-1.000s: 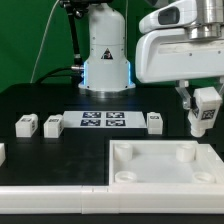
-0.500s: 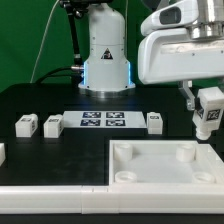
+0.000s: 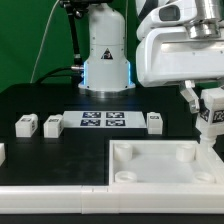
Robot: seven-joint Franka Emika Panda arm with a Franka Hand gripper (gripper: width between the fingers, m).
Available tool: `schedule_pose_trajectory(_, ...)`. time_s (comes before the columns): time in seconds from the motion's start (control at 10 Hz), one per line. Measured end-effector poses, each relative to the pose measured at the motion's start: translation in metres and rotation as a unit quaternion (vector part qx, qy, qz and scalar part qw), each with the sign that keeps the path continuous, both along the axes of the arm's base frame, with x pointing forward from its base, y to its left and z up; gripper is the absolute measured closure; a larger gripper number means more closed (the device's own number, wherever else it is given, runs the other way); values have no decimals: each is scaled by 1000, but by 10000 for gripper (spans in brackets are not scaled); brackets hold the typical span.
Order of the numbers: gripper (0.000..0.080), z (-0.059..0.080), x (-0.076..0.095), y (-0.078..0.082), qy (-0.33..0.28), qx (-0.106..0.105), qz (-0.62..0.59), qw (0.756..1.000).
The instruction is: Assemble one leg
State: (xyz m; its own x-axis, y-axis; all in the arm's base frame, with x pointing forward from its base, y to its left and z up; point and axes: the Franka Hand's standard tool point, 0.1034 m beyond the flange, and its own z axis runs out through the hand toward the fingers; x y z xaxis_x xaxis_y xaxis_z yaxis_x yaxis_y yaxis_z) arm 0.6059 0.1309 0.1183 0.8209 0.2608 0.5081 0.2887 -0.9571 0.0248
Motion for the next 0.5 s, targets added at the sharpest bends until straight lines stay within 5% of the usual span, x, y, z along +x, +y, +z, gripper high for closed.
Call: schedule_pose_trajectory(0.5,508,-6,2,-5,-28,0,1,1000)
